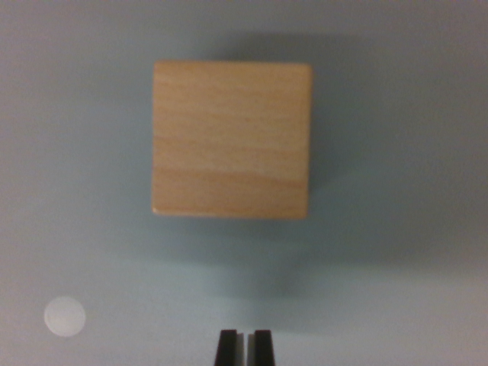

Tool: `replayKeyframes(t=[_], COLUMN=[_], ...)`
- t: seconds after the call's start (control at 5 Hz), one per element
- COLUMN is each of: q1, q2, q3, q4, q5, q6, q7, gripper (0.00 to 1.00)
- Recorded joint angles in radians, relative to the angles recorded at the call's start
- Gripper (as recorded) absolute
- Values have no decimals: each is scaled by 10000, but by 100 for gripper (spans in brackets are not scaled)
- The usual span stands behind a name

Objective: Push wooden cube

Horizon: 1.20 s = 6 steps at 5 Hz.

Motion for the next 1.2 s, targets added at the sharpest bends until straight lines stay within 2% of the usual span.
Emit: replayKeyframes(t=[0.2,0.4,1.2], q1=[0,22,48], q2=[0,4,9], q3=[0,27,58], q4=[0,-177,-388], q5=[0,6,14], q6=[0,-160,-352], q7=[0,35,77], gripper=[0,0,0])
